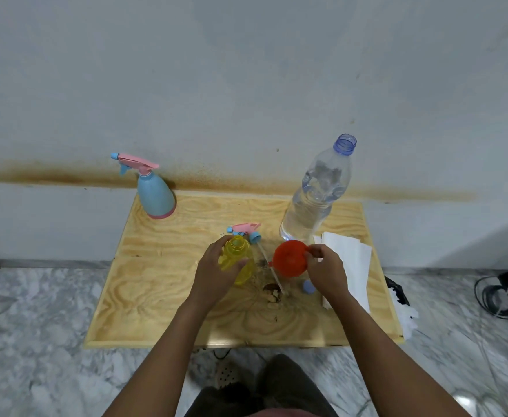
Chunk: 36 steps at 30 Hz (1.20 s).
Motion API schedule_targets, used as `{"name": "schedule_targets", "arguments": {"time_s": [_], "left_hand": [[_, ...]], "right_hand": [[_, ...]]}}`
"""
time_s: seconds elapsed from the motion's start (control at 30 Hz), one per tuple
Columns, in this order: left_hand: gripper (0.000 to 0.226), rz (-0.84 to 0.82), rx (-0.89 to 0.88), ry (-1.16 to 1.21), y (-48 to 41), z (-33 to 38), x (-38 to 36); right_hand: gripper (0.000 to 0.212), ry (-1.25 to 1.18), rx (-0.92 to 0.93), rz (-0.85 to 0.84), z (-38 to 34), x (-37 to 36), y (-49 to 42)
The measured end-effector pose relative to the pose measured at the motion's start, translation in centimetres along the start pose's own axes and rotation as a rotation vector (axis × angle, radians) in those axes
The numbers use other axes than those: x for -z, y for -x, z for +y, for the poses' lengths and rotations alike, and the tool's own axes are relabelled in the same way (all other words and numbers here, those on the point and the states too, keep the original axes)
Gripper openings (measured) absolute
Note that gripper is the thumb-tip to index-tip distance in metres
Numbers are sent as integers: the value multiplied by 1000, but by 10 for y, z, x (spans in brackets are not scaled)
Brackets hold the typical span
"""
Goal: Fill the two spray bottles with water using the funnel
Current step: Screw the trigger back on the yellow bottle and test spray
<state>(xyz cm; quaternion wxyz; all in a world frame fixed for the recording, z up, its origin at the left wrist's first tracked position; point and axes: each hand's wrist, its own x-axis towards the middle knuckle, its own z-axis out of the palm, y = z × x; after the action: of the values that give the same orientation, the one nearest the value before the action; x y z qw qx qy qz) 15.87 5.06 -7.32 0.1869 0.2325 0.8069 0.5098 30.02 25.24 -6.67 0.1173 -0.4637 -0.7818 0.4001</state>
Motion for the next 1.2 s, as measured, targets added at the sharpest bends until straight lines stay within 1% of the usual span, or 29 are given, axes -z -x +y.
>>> {"name": "schedule_targets", "arguments": {"time_s": [0.1, 0.3, 0.4, 0.5, 0.6, 0.67, 0.73, 0.77, 0.83, 0.9, 0.97, 1.03, 1.13, 1.2], "left_hand": [[59, -10, 21, 0, -1, 0, 1], [59, -14, 73, 41, -1, 1, 0], [57, -9, 88, 60, 0, 3, -1], [55, 0, 88, 50, 1, 5, -1], [58, 5, 83, 24, 1, 4, -1], [65, 2, 91, 10, 1, 3, -1], [74, -19, 107, 10, 0, 3, -1], [75, -30, 115, 9, 0, 3, -1], [67, -45, 129, 11, 0, 2, 0], [62, -46, 133, 22, -1, 1, 1], [59, -48, 134, 39, -1, 0, 1], [56, -46, 126, 50, 0, -2, -1], [61, -31, 101, 72, 2, -5, -4], [61, -22, 108, 92, 3, -6, -6]], "right_hand": [[20, 46, -46, -34, 7, -11, -3], [19, 26, -140, -100, 13, -24, -13], [27, 42, -152, -132, 11, -27, -16], [35, 71, -144, -115, 8, -29, -15], [33, 103, -54, 12, -1, -26, -4], [32, 129, 96, 121, -13, -23, 6], [28, 141, 262, 149, -28, -26, 9], [26, 150, 312, 115, -36, -28, 7], [25, 175, 319, -26, -54, -36, -5], [30, 233, 282, -204, -67, -47, -24], [39, 331, 254, -322, -76, -57, -42], [44, 390, 234, -376, -82, -68, -55], [47, 430, 165, -407, -85, -81, -68], [44, 469, 127, -424, -86, -88, -72]]}}
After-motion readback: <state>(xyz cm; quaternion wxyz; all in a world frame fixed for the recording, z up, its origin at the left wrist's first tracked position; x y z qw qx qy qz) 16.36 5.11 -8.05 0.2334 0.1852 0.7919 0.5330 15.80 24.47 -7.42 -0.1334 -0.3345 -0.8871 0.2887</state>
